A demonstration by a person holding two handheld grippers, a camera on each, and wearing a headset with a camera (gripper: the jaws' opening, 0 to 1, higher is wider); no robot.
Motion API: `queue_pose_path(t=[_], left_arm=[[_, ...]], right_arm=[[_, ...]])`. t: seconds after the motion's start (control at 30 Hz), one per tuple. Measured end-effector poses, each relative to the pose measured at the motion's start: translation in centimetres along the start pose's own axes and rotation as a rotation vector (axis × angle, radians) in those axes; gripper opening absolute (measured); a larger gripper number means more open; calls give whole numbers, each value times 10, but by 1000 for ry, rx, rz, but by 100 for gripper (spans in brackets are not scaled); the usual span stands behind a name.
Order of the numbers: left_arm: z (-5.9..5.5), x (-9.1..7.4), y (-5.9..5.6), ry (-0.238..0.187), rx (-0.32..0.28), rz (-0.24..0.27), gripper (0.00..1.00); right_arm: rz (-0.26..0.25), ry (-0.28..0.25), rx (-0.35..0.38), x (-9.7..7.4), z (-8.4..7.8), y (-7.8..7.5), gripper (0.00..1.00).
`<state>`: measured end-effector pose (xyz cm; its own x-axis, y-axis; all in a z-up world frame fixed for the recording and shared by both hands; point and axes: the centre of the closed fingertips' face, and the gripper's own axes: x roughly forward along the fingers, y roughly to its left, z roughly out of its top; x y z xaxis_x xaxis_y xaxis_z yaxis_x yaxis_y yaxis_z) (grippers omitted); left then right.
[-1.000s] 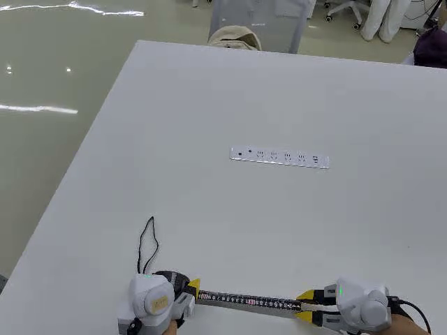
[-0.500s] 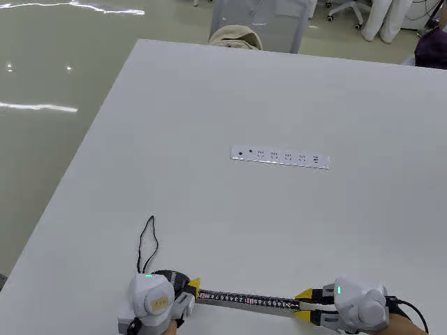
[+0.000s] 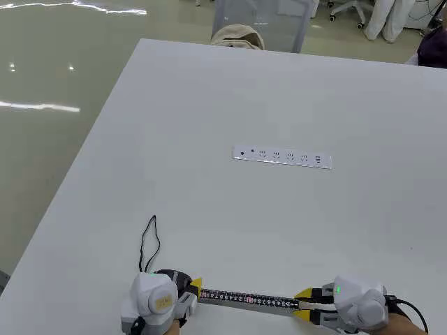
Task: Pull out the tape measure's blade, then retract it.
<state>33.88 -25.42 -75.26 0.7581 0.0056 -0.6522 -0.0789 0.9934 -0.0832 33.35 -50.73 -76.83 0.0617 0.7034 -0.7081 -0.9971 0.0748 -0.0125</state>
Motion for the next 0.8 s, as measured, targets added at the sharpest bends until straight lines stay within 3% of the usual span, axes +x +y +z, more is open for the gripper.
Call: queue_pose_path(t=[0.33,0.8], left_arm=[[-5,1,-2,3,60,12,66],[-2,0,-1,-7,66,23,66]], right_arm=[[2,-4,-3,2,2,0,13],[-1,-8,-4,3,3,0,13]])
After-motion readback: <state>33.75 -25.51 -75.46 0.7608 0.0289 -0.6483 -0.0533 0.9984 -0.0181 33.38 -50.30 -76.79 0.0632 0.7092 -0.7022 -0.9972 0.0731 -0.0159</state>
